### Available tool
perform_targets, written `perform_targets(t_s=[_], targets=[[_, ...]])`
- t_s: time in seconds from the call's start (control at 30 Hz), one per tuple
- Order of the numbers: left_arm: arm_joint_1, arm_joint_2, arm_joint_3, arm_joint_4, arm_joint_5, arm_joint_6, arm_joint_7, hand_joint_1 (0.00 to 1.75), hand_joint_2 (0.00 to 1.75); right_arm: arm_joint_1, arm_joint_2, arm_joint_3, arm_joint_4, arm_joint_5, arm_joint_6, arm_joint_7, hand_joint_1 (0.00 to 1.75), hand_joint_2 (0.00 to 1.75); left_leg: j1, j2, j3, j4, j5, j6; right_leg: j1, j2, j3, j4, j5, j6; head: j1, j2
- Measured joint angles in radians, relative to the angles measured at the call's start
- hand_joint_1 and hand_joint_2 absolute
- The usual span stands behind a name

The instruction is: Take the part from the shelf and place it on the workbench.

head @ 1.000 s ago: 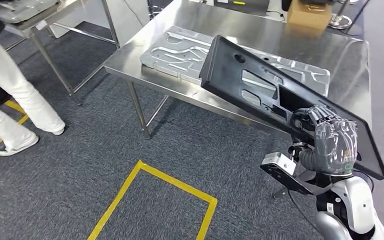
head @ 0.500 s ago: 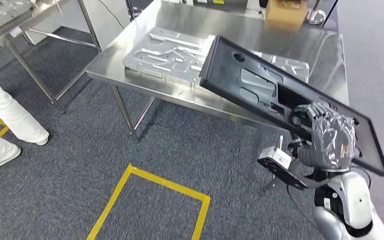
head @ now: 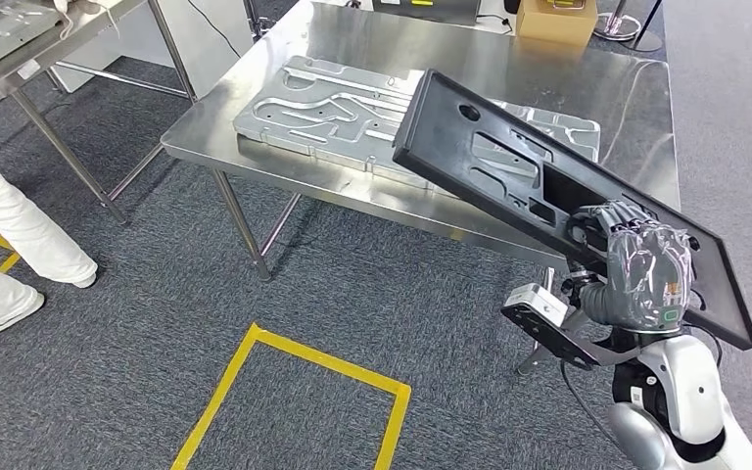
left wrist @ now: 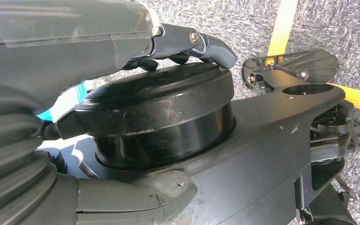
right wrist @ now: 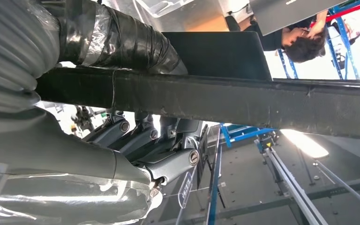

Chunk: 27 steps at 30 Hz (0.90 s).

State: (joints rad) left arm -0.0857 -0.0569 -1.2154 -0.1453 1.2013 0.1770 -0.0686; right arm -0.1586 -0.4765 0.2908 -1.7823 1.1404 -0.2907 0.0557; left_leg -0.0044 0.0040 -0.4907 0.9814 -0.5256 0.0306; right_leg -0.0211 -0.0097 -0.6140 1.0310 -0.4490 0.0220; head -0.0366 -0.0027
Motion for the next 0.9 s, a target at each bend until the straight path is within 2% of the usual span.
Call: perform_targets(t_s=[0.27,0.67,0.73,0.8,0.83,0.87,0.9], targets=[[0.000,-0.004,0.000,0.010,0.001,-0.008,-0.003,0.00,1.75,0.039,0.003,0.001,-0.003,0.027,-0.004,0.000,1.75,1.75,-0.003,0.000,0.000,0.004,-0.002,0.000,-0.003,0.000,0.002,-0.001,0.001,0.001,0.000,0.000],[-0.001,-0.005,0.000,0.016,0.002,-0.017,-0.005,0.00,1.75,0.047,0.009,0.001,-0.003,0.034,-0.003,0.002,1.75,1.75,-0.005,0.000,-0.004,0.012,-0.005,0.004,-0.007,0.000,0.002,-0.002,0.004,0.006,0.000,0.000],[-0.002,-0.007,0.000,0.022,0.003,-0.023,-0.006,0.00,1.75,0.046,0.011,0.001,-0.004,0.040,-0.002,0.001,1.75,1.75,0.001,0.003,0.003,0.000,0.005,0.016,-0.009,0.002,-0.017,0.039,-0.022,0.017,0.001,0.000],[-0.003,-0.011,0.000,0.027,0.004,-0.026,-0.007,0.00,1.75,0.047,0.013,0.001,-0.004,0.044,0.000,0.001,1.75,1.75,0.007,0.007,0.011,-0.014,0.015,0.027,-0.011,0.004,-0.075,0.159,-0.080,0.031,0.002,0.000],[-0.003,-0.012,0.000,0.029,0.004,-0.026,-0.007,0.00,1.75,0.048,0.014,0.001,-0.004,0.045,0.001,0.001,1.75,1.75,0.006,0.007,0.011,-0.013,0.013,0.027,-0.012,0.004,-0.107,0.221,-0.099,0.034,0.002,0.000],[-0.003,-0.012,0.000,0.030,0.004,-0.026,-0.007,0.00,1.75,0.049,0.014,0.001,-0.003,0.045,0.002,0.001,1.75,1.75,0.007,0.007,0.013,-0.013,0.011,0.026,-0.013,0.004,-0.128,0.256,-0.102,0.035,0.002,0.000],[-0.003,-0.013,0.000,0.031,0.004,-0.027,-0.007,0.00,1.75,0.049,0.015,0.001,-0.002,0.045,0.002,0.001,1.75,1.75,0.007,0.006,0.017,-0.012,0.008,0.024,-0.013,0.004,-0.128,0.249,-0.082,0.036,0.002,0.000]])
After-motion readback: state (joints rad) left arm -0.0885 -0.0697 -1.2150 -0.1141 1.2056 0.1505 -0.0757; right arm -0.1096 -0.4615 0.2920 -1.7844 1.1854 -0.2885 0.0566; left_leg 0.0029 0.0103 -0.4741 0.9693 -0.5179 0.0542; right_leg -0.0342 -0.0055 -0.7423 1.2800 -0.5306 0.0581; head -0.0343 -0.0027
